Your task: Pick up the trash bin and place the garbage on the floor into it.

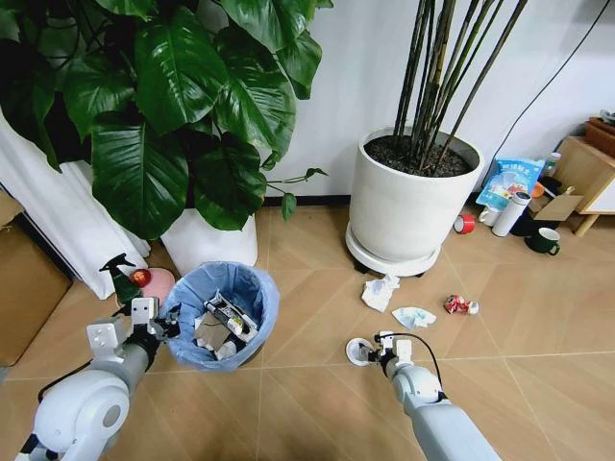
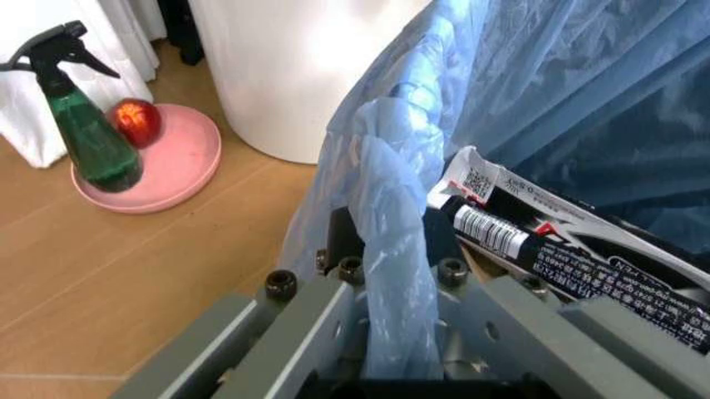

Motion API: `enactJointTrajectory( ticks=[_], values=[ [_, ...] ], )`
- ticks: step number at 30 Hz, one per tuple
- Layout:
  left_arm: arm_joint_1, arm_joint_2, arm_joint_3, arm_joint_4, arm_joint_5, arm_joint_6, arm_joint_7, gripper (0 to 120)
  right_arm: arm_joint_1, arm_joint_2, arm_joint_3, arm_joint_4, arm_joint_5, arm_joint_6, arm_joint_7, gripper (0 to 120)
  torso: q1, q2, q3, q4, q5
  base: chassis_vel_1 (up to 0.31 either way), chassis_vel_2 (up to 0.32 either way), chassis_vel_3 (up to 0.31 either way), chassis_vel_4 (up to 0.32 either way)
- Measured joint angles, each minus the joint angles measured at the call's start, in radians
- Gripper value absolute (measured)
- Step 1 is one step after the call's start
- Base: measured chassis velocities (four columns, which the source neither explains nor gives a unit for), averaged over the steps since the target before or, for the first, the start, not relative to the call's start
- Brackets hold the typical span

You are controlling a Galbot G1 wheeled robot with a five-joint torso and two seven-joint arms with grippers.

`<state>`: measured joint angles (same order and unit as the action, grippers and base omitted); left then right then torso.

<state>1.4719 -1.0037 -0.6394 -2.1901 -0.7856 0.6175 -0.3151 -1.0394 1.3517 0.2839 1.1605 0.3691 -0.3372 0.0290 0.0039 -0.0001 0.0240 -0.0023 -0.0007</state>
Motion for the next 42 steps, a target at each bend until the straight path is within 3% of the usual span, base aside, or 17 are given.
enactJointTrajectory(
  ticks=[3,9,10,14,23,32,36,38,40,42],
  values=[
    [-0.002,0.001,-0.001,0.0,0.0,0.0,0.0,0,0.006,0.005,0.002,-0.019,0.0,-0.001,-0.002,44,0.0,0.0,0.0,0.0,0.0,0.0,0.0,0.0,0.0],
    [-0.003,0.001,-0.001,0.0,0.0,0.0,0.0,0,0.008,0.006,0.005,-0.026,-0.002,0.0,-0.003,31,0.0,0.0,0.0,0.0,0.0,0.0,0.0,0.0,0.0],
    [-0.003,0.001,-0.001,0.0,-0.001,-0.001,0.0,0,0.009,0.008,0.007,-0.029,-0.003,0.0,-0.005,19,0.0,0.0,0.0,0.0,0.0,0.0,0.0,0.0,0.0],
    [-0.006,0.001,-0.001,0.002,-0.001,-0.001,0.0,0,0.009,0.011,0.013,-0.034,-0.003,0.002,-0.008,4,0.0,0.0,0.0,0.0,0.0,0.0,0.0,0.0,0.0],
    [-0.004,0.0,-0.001,0.001,0.0,-0.001,0.0,0,0.004,0.014,0.028,-0.032,-0.005,0.006,-0.015,0,0.0,0.0,0.0,0.0,0.0001,0.0,0.0,0.0,0.0],
    [-0.002,0.001,-0.005,0.0,0.0,-0.002,0.0,0,0.012,0.002,0.063,0.086,0.0,0.023,-0.008,0,0.0,0.0,0.0,0.0,0.0,0.0,0.0,0.0,0.0],
    [-0.004,0.002,-0.005,0.01,0.001,-0.002,0.0,0,0.018,-0.026,0.079,0.238,0.044,0.01,-0.008,0,0.0,0.0,0.0,0.0001,-0.0002,0.0,0.0,0.0,0.0],
    [-0.004,0.002,-0.005,0.011,0.001,-0.002,0.0,0,0.018,-0.028,0.08,0.252,0.05,0.007,-0.008,0,0.0,0.0,0.0,0.0001,-0.0002,0.0,0.0,0.0,0.0],
    [-0.009,0.005,0.002,0.019,0.002,-0.002,0.0,0,0.014,-0.06,0.084,0.405,0.113,-0.031,-0.011,0,0.0,0.0,0.0,0.0,0.0,0.0,0.0,0.0,0.0],
    [-0.011,0.007,0.007,0.023,0.002,-0.002,0.001,0,0.013,-0.073,0.084,0.464,0.135,-0.044,-0.011,0,0.0,0.0,0.0,0.0,-0.0003,0.0,0.0,0.0,0.0]
  ],
)
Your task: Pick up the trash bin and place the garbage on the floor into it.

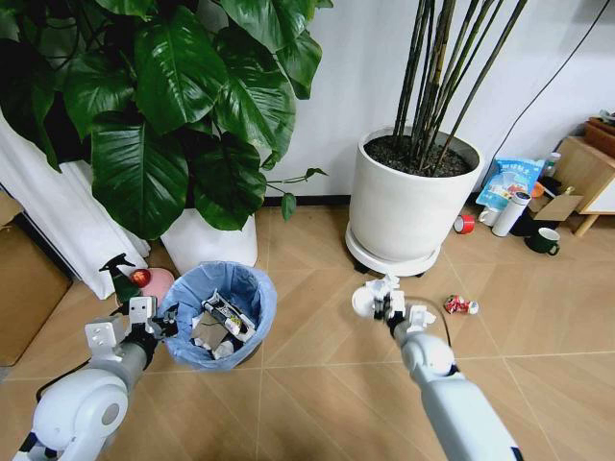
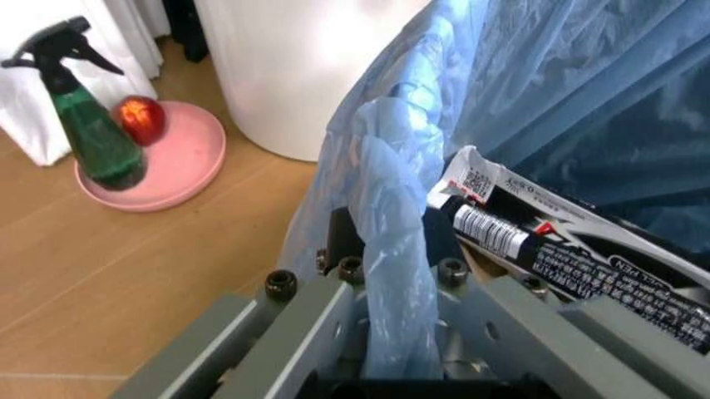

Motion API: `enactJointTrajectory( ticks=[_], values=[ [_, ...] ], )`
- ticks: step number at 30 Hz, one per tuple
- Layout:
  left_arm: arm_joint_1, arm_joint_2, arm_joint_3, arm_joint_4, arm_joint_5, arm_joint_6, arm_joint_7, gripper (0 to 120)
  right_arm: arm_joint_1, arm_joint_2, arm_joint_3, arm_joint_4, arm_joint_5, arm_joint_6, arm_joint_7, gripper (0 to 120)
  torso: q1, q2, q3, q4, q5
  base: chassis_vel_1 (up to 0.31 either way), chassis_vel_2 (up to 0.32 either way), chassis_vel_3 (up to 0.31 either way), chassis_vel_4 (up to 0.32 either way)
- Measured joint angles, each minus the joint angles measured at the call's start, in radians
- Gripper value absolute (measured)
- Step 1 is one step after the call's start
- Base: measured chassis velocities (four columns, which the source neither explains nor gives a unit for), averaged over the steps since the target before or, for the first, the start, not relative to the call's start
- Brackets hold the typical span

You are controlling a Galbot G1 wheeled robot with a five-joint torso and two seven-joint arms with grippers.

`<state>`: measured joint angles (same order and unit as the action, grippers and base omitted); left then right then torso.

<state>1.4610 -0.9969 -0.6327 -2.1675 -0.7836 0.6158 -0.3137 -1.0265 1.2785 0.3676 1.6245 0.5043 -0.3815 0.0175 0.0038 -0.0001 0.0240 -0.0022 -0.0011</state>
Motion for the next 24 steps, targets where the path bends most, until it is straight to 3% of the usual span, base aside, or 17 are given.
enactJointTrajectory(
  ticks=[4,9,14,24],
  values=[
    [-0.018,0.014,0.026,0.022,0.001,0.008,0.009,0,0.008,-0.049,-0.043,0.219,0.083,-0.046,-0.008,0,0.0,0.0,0.0,-0.0001,0.0002,0.0,0.0,0.0,0.0],
    [-0.053,0.037,0.053,0.052,-0.011,0.021,0.019,0,0.054,-0.078,-0.157,0.364,0.182,-0.093,-0.007,0,0.0,0.0,0.0,0.0001,0.0002,0.0,0.0,0.0,0.0],
    [-0.091,0.064,0.082,0.078,-0.026,0.029,0.027,0,0.123,-0.093,-0.313,0.43,0.244,-0.125,0.017,0,0.0,0.0,0.0,0.0001,0.0001,0.0,0.0,0.0,0.0],
    [-0.143,0.066,0.12,0.104,-0.052,0.034,0.024,0,0.232,-0.075,-0.541,0.38,0.229,-0.156,0.044,0,0.0,0.0,0.0,0.0,0.0001,0.0,0.0,0.0,0.0]
  ],
)
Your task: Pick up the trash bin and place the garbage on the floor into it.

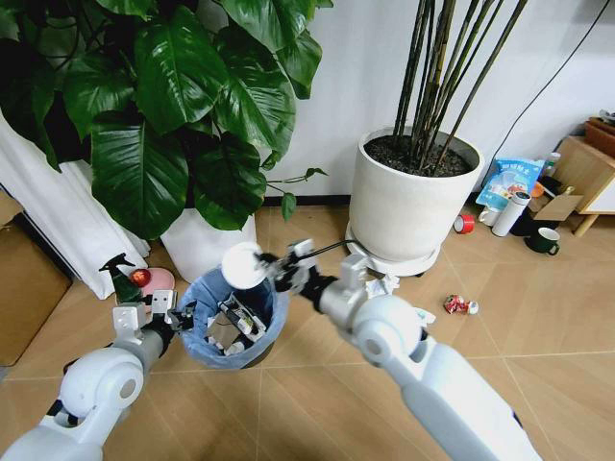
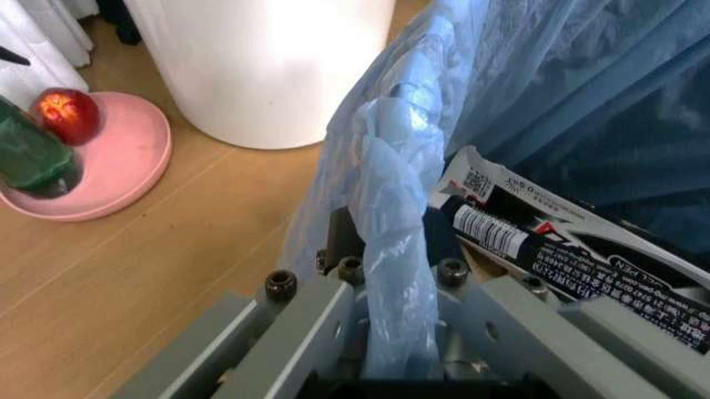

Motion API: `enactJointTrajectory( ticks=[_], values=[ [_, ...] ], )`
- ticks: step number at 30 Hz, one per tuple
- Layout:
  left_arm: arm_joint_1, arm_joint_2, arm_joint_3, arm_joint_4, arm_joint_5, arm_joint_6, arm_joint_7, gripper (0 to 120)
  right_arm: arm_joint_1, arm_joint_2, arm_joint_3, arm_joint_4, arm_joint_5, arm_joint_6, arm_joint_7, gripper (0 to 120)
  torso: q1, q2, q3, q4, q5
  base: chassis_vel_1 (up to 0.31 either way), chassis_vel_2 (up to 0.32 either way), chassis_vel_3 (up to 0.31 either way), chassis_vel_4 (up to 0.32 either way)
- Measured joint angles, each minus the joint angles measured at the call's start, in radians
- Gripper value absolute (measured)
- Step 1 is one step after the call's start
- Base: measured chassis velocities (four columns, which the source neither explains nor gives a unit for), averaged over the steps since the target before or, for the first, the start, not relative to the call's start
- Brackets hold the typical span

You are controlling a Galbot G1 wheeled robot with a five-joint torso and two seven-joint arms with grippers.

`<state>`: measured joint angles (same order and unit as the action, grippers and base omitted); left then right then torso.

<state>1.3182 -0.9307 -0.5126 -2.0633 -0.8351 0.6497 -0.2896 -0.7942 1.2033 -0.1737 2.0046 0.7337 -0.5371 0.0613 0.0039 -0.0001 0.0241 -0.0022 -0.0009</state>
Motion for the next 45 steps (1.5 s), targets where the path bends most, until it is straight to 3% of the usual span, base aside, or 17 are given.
enactJointTrajectory(
  ticks=[4,16,25,29,35,45],
  values=[
    [-0.005,-0.001,-0.005,0.002,-0.001,0.0,0.0,0,0.013,0.0,-0.031,-0.01,-0.012,-0.039,0.019,2,0.0,0.0,0.0,-0.0001,0.0,0.0,0.0,0.0,0.0],
    [0.0,-0.019,-0.019,0.002,0.002,-0.005,0.0,0,0.044,0.019,-0.049,-0.033,-0.021,-0.037,0.041,47,0.0,0.0,0.0,0.0,0.0,0.0,0.0,0.0,0.0],
    [0.013,-0.028,-0.038,-0.007,0.002,-0.01,-0.004,0,0.05,0.03,0.039,-0.052,0.01,-0.012,0.098,77,0.0,0.0,0.0,0.0,0.0001,0.0,0.0,0.0,0.0],
    [0.034,-0.039,-0.055,-0.025,0.009,-0.015,-0.007,0,-0.006,0.019,0.151,-0.076,-0.024,-0.004,0.126,95,0.0,0.0,0.0,0.0,0.0002,0.0,0.0,0.0,0.0],
    [0.059,-0.052,-0.065,-0.05,0.021,-0.022,-0.015,0,-0.128,-0.004,0.299,-0.119,-0.135,0.01,0.116,100,0.0,0.0,0.0,-0.0003,0.0004,0.0,0.0,0.0,0.0],
    [0.081,-0.059,-0.082,-0.073,0.039,-0.032,-0.019,0,-0.242,0.0,0.432,-0.166,-0.236,0.049,0.061,100,0.0,0.0,0.0,0.0,0.0004,-0.002,-0.006,0.003,0.004]
  ],
)
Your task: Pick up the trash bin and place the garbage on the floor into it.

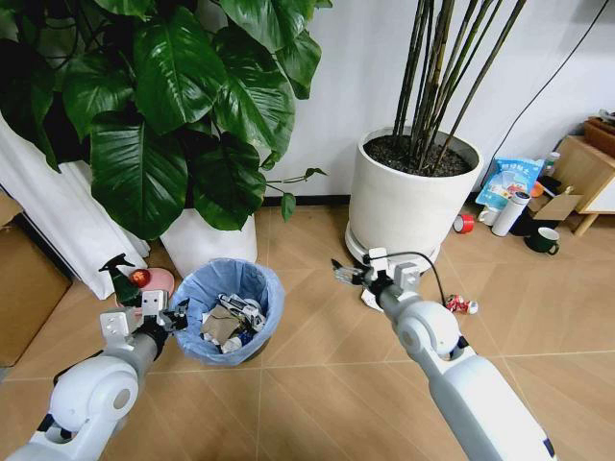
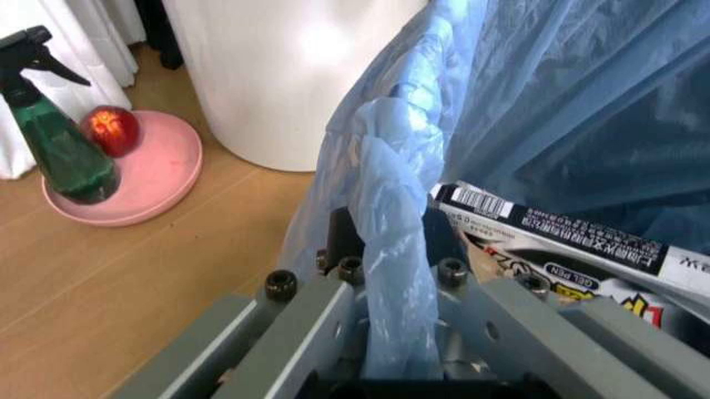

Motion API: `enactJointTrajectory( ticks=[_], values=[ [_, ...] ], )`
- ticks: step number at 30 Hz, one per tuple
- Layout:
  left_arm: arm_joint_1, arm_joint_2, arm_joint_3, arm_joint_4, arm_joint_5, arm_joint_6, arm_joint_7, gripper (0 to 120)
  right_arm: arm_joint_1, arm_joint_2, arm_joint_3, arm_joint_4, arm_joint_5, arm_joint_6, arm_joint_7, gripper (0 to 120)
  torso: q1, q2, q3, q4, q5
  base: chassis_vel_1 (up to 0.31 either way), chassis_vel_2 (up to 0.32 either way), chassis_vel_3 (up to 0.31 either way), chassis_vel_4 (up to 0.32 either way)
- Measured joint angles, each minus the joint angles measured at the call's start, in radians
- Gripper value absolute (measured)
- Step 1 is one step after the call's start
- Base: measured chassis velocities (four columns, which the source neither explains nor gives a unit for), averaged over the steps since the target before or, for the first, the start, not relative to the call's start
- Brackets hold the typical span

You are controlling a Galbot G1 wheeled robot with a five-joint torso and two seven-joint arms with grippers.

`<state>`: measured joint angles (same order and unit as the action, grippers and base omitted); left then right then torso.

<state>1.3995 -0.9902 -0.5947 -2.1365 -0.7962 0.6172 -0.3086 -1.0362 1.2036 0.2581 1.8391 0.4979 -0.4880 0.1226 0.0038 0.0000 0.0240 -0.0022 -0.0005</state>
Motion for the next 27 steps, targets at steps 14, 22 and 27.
enactJointTrajectory(
  ticks=[14,22,27],
  values=[
    [0.003,-0.001,-0.002,-0.003,0.001,-0.002,-0.001,0,-0.012,0.006,0.016,-0.017,-0.01,0.012,-0.005,100,0.0,0.0,0.0,-0.0002,-0.0004,-0.147,-0.145,0.137,0.143],
    [0.006,-0.007,-0.002,-0.008,0.001,-0.002,-0.001,0,-0.029,0.016,0.036,-0.099,-0.036,0.062,-0.017,100,0.0,0.0,0.0,-0.0005,0.0006,-0.186,-0.157,0.178,0.16],
    [0.006,-0.012,-0.002,-0.013,0.002,-0.003,0.001,0,-0.026,0.028,0.058,-0.248,-0.046,0.08,-0.043,100,0.0,0.0,0.0,-0.0005,0.0004,-0.066,-0.081,0.053,0.08]
  ],
)
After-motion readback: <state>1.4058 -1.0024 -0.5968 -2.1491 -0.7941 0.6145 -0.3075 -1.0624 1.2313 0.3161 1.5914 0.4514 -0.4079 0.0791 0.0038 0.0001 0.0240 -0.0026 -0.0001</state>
